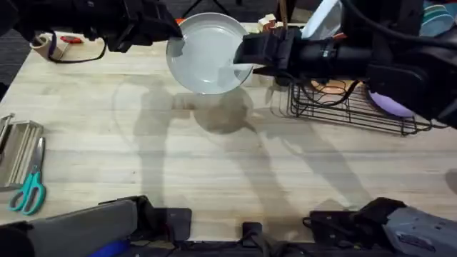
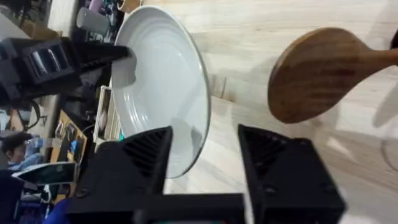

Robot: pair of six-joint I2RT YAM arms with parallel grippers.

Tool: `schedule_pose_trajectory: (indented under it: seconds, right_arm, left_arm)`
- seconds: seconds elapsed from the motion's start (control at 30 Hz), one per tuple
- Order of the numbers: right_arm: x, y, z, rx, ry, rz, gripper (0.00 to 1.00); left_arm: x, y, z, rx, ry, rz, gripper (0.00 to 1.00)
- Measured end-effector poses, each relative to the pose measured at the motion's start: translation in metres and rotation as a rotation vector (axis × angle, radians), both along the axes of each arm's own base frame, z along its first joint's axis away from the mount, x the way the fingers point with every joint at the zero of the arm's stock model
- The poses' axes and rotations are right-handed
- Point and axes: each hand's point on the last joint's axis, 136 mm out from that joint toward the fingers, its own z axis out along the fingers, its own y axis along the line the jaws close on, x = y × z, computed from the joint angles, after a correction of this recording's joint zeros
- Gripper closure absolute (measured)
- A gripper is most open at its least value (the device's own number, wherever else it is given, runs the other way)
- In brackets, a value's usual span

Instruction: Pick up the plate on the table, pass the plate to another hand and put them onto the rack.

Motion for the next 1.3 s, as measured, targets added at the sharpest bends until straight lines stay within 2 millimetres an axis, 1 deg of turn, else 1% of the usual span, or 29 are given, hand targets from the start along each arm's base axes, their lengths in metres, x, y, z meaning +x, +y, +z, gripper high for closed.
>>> schedule_pose_trajectory:
  seconds: [0.03,0.1,0.17,0.23,0.27,0.5,0.67,0.73,0.77,0.8,0.87,0.97,1.0,1.03,1.07,1.1,1.3]
  right_arm:
    - [0.0,0.0001,0.0001,0.0,0.0,0.0,0.389]
    - [0.0,0.0001,0.0001,0.001,0.001,-0.001,0.525]
    - [0.0001,0.0001,0.0002,0.003,0.002,-0.002,0.638]
    - [0.0001,0.0001,0.0002,0.003,0.003,-0.003,0.74]
    - [0.0001,0.0001,0.0002,0.003,0.003,-0.003,0.775]
    - [0.0001,-0.0002,-0.0002,0.003,0.006,-0.005,0.963]
    - [0.0004,-0.0007,-0.0005,0.001,0.006,-0.008,0.971]
    - [0.0005,-0.0007,-0.0005,0.001,0.006,-0.008,0.971]
    - [0.0004,-0.0007,-0.0005,0.001,0.006,-0.008,0.971]
    - [0.0004,-0.0007,-0.0005,0.001,0.006,-0.008,0.971]
    - [0.0003,-0.0006,-0.0005,0.001,0.006,-0.008,0.971]
    - [0.0003,-0.0005,-0.0004,0.002,0.006,-0.007,0.971]
    - [0.0002,-0.0004,-0.0005,0.002,0.006,-0.007,0.971]
    - [0.0003,-0.0005,-0.0004,0.002,0.006,-0.007,0.971]
    - [0.0003,-0.0005,-0.0004,0.002,0.006,-0.007,0.972]
    - [0.0002,-0.0005,-0.0005,0.001,0.006,-0.007,0.972]
    - [0.0002,-0.0005,-0.0005,-0.014,-0.015,0.008,0.972]
  left_arm:
    - [-0.0001,0.0,0.0,0.0,0.0,0.0,0.96]
    - [0.0,0.0,0.0,0.0,0.0,0.0,0.96]
    - [0.0,0.0,0.0,0.0,0.0,0.0,0.96]
    - [-0.0001,0.0,0.0,0.0,0.0,0.0,0.96]
    - [0.0,0.0,0.0,0.0,0.0,0.0,0.959]
    - [0.0,-0.0001,0.0001,0.0,0.0,0.0,0.96]
    - [-0.0002,-0.0004,0.0003,-0.003,-0.001,-0.002,0.959]
    - [-0.0002,-0.0004,0.0003,-0.003,0.0,-0.002,0.936]
    - [-0.0002,-0.0005,0.0004,-0.004,0.0,-0.002,0.904]
    - [-0.0002,-0.0006,0.0005,-0.005,0.0,-0.001,0.834]
    - [-0.0003,-0.0008,0.0006,-0.007,0.001,-0.002,0.628]
    - [-0.0004,-0.001,0.0008,-0.012,0.006,0.001,0.251]
    - [-0.0005,-0.0009,0.0006,-0.012,0.007,0.002,0.163]
    - [-0.0004,-0.001,0.0007,-0.013,0.008,0.003,0.053]
    - [-0.0004,-0.001,0.0008,-0.014,0.008,0.003,0.02]
    - [-0.0004,-0.001,0.0008,-0.014,0.008,0.003,0.011]
    - [0.0013,-0.0007,0.0021,-0.012,-0.003,0.003,0.008]
